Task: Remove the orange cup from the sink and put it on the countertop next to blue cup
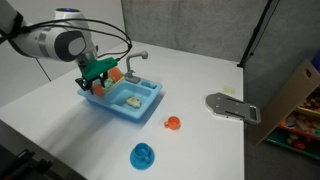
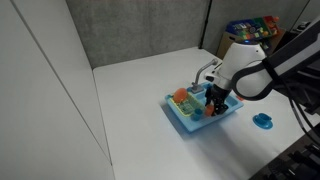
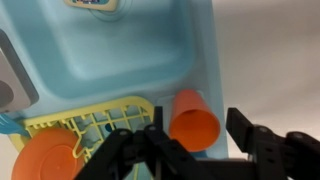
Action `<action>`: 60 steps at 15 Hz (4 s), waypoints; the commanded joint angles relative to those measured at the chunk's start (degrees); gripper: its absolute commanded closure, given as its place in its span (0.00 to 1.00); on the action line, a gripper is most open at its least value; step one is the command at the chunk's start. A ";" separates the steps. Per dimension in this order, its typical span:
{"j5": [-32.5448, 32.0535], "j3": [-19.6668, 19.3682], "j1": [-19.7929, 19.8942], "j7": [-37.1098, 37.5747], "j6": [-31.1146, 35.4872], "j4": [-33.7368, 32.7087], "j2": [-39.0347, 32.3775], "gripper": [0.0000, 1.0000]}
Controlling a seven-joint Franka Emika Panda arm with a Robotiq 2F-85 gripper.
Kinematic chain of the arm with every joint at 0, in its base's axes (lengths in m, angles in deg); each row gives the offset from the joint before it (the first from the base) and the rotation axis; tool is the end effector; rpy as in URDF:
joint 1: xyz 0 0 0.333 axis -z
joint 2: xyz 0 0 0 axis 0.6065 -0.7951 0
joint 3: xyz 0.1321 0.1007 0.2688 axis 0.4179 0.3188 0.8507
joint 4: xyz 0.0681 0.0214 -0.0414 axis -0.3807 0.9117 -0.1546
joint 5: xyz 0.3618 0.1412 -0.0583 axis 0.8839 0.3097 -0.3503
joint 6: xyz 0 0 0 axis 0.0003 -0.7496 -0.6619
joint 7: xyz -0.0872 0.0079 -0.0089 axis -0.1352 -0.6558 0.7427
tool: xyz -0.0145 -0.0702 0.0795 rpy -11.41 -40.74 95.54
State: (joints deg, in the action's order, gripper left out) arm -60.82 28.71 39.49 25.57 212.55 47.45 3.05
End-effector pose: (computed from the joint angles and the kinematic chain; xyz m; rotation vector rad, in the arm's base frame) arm 0.5381 0.0984 0.1541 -2.4857 -1.8732 -0.1011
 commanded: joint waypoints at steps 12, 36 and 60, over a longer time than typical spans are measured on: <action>2.28 0.45 1.80 4.21 -1.09 1.60 4.85 0.00; 13.05 -6.02 2.38 32.05 -14.29 4.78 14.91 0.00; 12.65 -10.84 0.65 51.24 -31.03 14.18 35.88 0.00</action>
State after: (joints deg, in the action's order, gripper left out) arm -48.03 19.53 40.78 73.73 186.57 59.97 33.75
